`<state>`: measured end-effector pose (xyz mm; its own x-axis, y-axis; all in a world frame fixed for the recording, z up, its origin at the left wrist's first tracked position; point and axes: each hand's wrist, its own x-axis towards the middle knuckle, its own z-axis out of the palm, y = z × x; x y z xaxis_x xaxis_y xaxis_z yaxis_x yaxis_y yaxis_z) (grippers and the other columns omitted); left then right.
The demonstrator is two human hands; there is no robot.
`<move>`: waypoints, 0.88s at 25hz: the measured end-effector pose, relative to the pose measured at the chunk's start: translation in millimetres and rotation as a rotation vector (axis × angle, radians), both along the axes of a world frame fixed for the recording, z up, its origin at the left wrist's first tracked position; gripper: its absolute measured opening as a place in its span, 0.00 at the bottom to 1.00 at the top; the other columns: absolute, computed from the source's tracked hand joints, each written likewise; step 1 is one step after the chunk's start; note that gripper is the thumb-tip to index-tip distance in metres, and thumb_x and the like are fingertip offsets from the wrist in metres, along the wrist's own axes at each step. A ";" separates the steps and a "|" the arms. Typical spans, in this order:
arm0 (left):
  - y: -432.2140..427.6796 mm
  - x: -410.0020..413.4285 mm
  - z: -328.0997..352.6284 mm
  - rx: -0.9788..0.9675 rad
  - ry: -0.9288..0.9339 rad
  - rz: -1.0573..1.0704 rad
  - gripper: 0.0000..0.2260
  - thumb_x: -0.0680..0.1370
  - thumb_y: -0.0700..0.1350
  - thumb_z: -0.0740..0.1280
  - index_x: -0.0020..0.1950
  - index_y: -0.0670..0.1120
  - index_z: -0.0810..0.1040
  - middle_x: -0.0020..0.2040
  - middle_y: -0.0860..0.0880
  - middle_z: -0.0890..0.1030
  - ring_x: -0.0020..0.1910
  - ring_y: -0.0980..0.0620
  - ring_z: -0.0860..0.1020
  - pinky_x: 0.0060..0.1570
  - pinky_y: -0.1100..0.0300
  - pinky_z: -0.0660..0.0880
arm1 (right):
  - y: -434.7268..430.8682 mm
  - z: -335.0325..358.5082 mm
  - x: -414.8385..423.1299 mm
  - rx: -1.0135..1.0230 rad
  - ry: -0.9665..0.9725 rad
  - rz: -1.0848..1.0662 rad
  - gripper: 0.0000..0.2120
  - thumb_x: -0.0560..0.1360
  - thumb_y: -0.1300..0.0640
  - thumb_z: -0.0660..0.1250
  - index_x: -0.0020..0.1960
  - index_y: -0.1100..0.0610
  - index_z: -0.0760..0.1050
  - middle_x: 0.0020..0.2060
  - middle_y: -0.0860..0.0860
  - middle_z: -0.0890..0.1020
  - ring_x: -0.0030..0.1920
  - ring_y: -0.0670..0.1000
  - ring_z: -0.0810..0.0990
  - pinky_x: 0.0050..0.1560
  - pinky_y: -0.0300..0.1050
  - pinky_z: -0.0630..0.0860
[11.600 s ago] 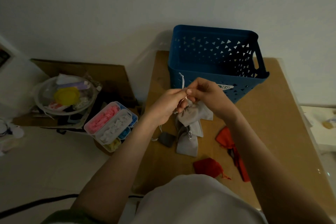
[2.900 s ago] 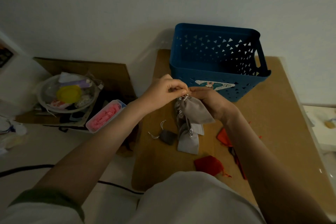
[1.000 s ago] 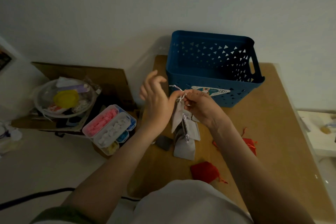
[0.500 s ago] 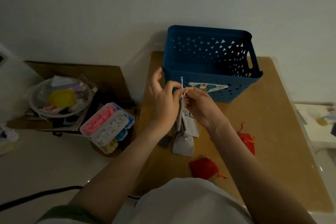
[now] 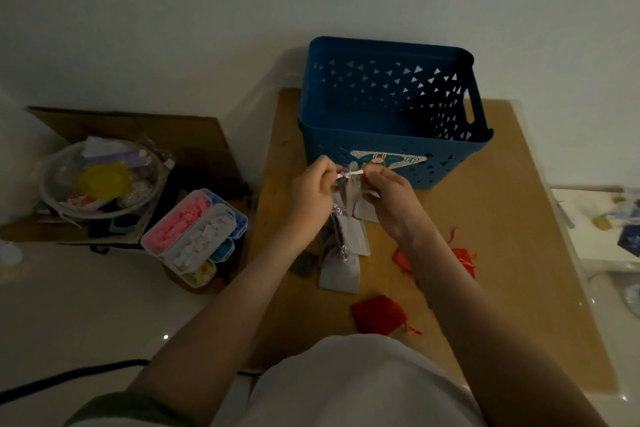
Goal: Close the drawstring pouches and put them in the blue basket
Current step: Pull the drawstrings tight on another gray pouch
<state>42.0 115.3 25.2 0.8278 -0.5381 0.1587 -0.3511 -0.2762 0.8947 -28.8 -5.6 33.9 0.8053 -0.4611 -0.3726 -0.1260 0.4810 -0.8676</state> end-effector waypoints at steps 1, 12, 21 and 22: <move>-3.4 -1.9 0.2 -0.061 0.189 -0.041 0.09 0.82 0.38 0.57 0.43 0.46 0.71 0.48 0.49 0.76 0.48 0.50 0.78 0.48 0.61 0.79 | -8.2 -6.0 -4.8 -0.058 0.010 0.052 0.09 0.81 0.59 0.58 0.47 0.58 0.75 0.40 0.51 0.80 0.40 0.46 0.80 0.42 0.37 0.76; -24.0 0.2 -34.7 0.372 0.389 0.014 0.13 0.82 0.55 0.55 0.55 0.47 0.73 0.43 0.51 0.76 0.42 0.54 0.77 0.40 0.61 0.73 | -57.2 -71.2 -42.4 -0.051 0.263 0.219 0.05 0.78 0.65 0.63 0.47 0.59 0.76 0.40 0.51 0.80 0.42 0.49 0.79 0.45 0.40 0.75; -28.4 -3.7 -76.2 0.987 0.245 -0.175 0.09 0.78 0.49 0.61 0.39 0.48 0.72 0.34 0.52 0.71 0.41 0.49 0.75 0.36 0.59 0.67 | -84.9 -131.6 -35.0 -0.085 0.489 0.097 0.06 0.78 0.64 0.64 0.43 0.56 0.75 0.38 0.53 0.78 0.39 0.50 0.75 0.38 0.41 0.72; -29.2 -4.6 -72.6 0.943 0.245 -0.157 0.08 0.79 0.48 0.60 0.40 0.48 0.71 0.34 0.51 0.71 0.41 0.48 0.75 0.36 0.59 0.67 | -81.9 -133.0 -30.4 -0.070 0.491 0.108 0.06 0.78 0.64 0.64 0.44 0.56 0.75 0.38 0.52 0.78 0.39 0.49 0.75 0.37 0.40 0.72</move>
